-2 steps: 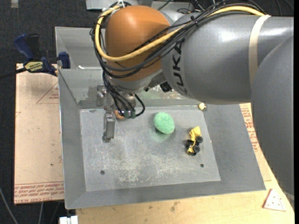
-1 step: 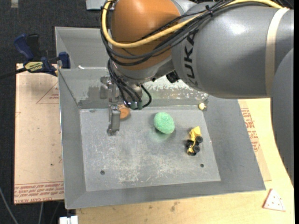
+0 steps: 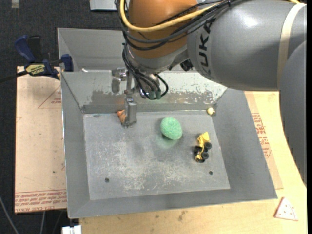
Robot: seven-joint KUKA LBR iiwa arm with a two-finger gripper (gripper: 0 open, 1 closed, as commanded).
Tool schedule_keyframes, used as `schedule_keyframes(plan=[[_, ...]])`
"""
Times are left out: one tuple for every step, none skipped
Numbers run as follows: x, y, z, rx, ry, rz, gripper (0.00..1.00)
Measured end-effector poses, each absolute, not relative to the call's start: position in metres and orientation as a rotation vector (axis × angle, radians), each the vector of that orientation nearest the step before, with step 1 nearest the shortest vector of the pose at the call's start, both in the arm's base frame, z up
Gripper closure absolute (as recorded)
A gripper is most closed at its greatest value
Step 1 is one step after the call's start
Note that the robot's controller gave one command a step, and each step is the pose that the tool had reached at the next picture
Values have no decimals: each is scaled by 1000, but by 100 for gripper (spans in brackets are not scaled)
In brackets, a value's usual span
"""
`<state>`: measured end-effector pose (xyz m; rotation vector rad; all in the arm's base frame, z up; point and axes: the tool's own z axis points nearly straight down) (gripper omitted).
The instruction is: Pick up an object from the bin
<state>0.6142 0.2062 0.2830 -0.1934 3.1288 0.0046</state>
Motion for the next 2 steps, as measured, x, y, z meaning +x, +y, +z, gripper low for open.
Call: schedule_keyframes(plan=[[637, 180, 252, -153, 3134, 2, 0], [627, 172, 235, -116, 3139, 0, 0]])
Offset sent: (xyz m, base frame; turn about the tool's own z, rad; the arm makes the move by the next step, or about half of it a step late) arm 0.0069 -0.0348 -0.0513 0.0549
